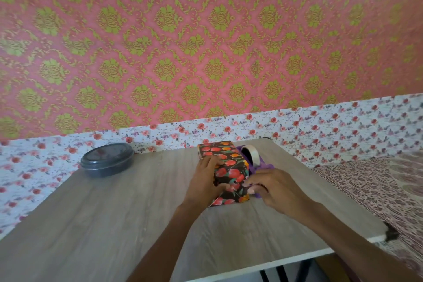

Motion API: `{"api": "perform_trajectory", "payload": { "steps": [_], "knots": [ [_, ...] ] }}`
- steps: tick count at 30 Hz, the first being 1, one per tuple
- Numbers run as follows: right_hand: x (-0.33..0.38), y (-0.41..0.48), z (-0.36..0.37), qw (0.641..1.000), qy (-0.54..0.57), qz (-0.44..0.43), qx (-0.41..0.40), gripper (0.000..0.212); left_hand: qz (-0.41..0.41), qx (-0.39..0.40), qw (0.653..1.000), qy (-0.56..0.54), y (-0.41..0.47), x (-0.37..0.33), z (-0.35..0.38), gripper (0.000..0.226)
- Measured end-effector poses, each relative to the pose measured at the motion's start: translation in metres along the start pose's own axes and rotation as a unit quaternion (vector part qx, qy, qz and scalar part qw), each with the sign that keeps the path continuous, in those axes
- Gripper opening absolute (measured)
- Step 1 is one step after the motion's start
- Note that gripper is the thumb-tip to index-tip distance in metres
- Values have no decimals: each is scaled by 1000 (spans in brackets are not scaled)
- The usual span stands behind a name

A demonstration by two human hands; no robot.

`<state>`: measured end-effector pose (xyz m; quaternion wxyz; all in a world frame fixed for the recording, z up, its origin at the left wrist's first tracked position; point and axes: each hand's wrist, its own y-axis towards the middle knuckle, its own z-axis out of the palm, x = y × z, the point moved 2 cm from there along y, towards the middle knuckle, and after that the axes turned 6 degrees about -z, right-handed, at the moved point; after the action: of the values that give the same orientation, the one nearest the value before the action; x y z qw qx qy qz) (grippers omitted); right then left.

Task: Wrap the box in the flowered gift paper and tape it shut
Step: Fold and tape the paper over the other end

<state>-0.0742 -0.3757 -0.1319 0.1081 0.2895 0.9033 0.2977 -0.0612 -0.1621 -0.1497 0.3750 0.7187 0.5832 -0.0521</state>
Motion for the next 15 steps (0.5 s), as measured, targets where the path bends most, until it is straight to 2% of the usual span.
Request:
{"api": "perform_trajectory", "payload": {
  "steps": [2,3,9,15],
  "knots": [
    [11,6,3,997,-9,-4,71,73,12,-6,1000,-4,0,1,1,70],
    [17,10,3,996,0,8,94,85,19,-11,1000,-9,0,2,1,70],
    [29,25,16,985,142,94,41,95,42,-46,997,-35,-5,7,2,65],
    [17,32,46,974,160,159,18,107,69,-93,992,-51,-8,16,6,61]
  ]
}}
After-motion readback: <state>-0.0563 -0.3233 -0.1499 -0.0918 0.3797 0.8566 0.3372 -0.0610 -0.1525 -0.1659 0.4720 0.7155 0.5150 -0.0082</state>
